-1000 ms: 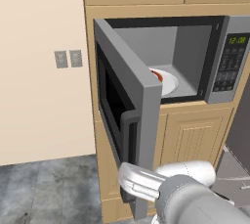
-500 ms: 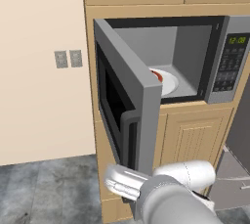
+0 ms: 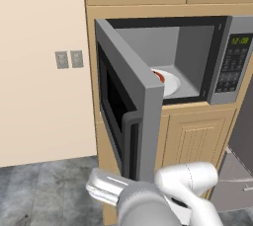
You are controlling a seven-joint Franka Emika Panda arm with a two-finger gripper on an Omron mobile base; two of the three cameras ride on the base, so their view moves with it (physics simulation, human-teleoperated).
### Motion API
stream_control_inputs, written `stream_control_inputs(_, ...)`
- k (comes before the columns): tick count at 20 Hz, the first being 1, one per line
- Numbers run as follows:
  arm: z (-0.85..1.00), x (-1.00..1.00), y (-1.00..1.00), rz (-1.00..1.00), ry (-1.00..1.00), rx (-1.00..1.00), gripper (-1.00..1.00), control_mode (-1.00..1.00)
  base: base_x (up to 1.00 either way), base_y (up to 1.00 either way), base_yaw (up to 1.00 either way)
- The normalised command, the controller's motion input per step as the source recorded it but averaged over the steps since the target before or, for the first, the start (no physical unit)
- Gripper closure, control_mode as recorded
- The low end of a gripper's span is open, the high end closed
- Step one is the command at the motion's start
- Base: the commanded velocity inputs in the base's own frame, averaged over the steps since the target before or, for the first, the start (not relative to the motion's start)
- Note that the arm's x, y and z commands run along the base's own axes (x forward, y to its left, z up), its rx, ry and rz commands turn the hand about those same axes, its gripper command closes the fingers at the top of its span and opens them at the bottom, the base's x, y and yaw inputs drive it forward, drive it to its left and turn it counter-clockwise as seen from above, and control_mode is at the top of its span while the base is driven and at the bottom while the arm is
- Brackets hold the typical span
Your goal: Transport the fish from the fridge to the microwave and turn on the microwave.
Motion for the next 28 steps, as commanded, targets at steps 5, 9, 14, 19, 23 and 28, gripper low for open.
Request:
stream_control_inputs(5,-0.26,0.18,0.24,-0.03,-0.02,0.00,1.00,-1.00,0.00,0.00,0.00)
stream_control_inputs(9,-0.24,0.22,0.21,-0.04,-0.01,0.00,1.00,-1.00,0.00,0.00,0.00)
stream_control_inputs(14,-0.19,0.34,0.10,-0.07,0.00,0.00,1.00,-1.00,0.00,0.00,0.00)
stream_control_inputs(19,-0.13,0.43,0.00,-0.10,0.00,0.00,1.00,-1.00,0.00,0.00,0.00)
stream_control_inputs(23,-0.16,0.33,0.00,-0.08,-0.02,0.00,1.00,-1.00,0.00,0.00,0.00)
stream_control_inputs(28,-0.06,0.07,0.00,-0.08,-0.06,0.00,1.00,-1.00,0.00,0.00,0.00)
